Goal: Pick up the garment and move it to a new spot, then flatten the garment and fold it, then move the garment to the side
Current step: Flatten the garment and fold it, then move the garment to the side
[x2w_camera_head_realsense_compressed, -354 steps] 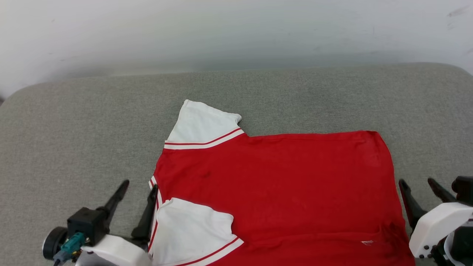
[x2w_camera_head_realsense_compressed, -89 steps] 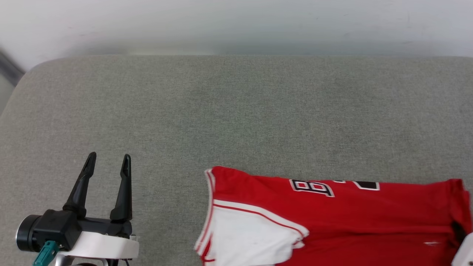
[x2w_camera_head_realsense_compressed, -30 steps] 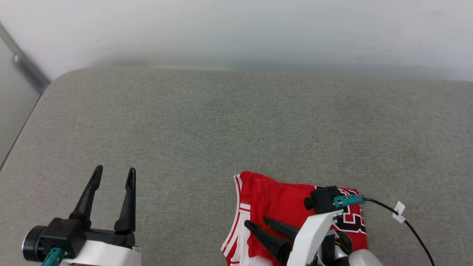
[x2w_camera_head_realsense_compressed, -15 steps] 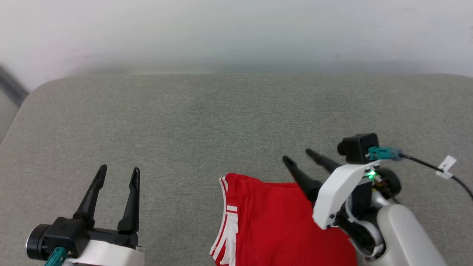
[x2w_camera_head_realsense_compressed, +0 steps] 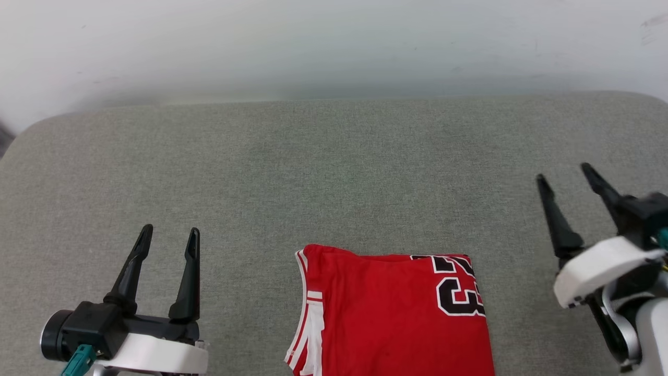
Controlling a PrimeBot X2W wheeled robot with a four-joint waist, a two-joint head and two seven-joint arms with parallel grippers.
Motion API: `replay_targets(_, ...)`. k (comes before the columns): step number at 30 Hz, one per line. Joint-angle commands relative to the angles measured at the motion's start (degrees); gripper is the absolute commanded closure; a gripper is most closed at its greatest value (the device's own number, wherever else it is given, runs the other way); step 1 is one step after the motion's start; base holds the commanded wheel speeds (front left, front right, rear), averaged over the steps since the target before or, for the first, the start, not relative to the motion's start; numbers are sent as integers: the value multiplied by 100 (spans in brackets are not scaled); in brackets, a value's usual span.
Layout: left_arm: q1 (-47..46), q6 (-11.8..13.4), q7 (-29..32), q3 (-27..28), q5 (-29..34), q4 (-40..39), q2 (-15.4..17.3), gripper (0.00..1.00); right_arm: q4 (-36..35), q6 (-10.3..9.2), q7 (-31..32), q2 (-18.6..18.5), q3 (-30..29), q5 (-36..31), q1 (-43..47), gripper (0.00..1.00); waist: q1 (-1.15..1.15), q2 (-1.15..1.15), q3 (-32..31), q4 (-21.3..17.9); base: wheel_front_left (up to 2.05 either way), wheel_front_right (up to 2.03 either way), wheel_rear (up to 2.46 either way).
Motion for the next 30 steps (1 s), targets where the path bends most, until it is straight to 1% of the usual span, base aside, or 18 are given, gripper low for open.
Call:
replay_targets(1,-28,-8,-12,-18,-12,-21,-30,0,-87,-2,-190,62,-171,-43,178,0,0,0,2,1,0,0,0)
replay_targets(8,23,-8,-12,-88,-54,-49,-36,0,-466,-2,-909,490,-777,-230,824,0,0,0,6,49,0,0,0)
replay_targets(14,75,-9,-12,-137,-94,-50,-34,0,-578,-2,-1172,790,-787,-256,1202,0,0,0,-32,88,0,0,0)
replay_targets(20,78,-9,-12,-177,-114,-35,-16,0,-519,-2,-1188,849,-701,-255,1225,0,0,0,-70,102,0,0,0)
replay_targets(30,111,-9,-12,-200,-110,-18,12,0,-572,-2,-1049,793,-641,-178,1263,0,0,0,-106,111,0,0,0)
